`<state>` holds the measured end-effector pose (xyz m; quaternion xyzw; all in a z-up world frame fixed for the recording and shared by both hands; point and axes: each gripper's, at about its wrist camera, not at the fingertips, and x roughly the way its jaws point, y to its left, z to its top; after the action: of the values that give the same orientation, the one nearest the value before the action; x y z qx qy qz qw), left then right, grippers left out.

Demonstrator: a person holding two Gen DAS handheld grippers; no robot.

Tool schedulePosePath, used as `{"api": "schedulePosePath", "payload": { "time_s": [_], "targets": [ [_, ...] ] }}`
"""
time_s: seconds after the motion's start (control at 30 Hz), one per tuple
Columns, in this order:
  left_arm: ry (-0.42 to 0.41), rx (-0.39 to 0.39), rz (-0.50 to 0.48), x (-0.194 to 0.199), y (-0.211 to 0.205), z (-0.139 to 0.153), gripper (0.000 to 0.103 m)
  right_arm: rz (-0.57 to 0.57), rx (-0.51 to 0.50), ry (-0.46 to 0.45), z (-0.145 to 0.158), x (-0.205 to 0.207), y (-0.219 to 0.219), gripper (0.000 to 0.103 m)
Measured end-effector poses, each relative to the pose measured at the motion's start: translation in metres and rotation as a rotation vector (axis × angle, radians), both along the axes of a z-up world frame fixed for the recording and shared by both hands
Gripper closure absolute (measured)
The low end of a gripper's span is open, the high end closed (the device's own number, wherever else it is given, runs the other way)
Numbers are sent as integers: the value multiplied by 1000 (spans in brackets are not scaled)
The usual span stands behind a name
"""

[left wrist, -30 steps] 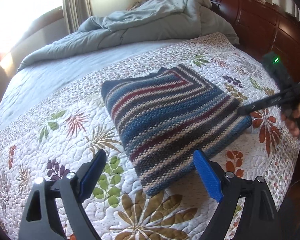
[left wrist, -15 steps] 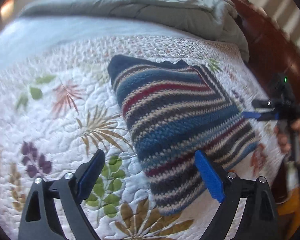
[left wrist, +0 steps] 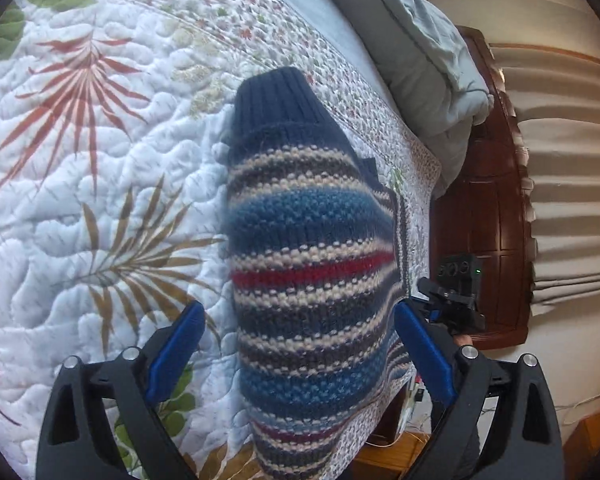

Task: Fold small clothes
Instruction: 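Close both tools on the folded sweater's edge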

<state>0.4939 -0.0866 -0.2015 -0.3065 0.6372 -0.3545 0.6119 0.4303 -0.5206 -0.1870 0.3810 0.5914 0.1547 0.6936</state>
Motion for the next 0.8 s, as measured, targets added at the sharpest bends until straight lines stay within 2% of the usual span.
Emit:
{"api": "schedulePosePath", "payload": {
  "time_s": [0.17,0.3,0.47,0.53,0.57,0.6,0.63,0.67,0.73,0.8],
  "targets": [
    [9,-40,-17,4,-7,-7,7,22,63,1,-11,9,10,4],
    [19,-42,-46,4,-27,-11,7,66,110,0,-15,16,23,3],
    [32,-25,-65,4,-41,-19,8,71,118,1,-16,19,28,3],
    [25,-25,-58,4,-41,-19,9,76,117,-1,-17,20,30,5],
    [21,-25,-56,4,-41,-19,18,82,109,-5,-17,21,32,6],
    [15,-13,-56,4,-41,-18,26,87,98,-9,-17,21,35,15],
    [10,-8,-53,4,-40,-18,30,98,72,-6,-18,21,39,33],
    [1,1,-51,4,-40,-17,37,109,53,-4,-20,21,43,37],
    [-22,20,-60,3,-42,-14,42,116,46,-16,-19,19,47,52],
    [-39,45,-67,4,-47,-8,47,123,24,-39,-12,18,51,56]
  ]
}}
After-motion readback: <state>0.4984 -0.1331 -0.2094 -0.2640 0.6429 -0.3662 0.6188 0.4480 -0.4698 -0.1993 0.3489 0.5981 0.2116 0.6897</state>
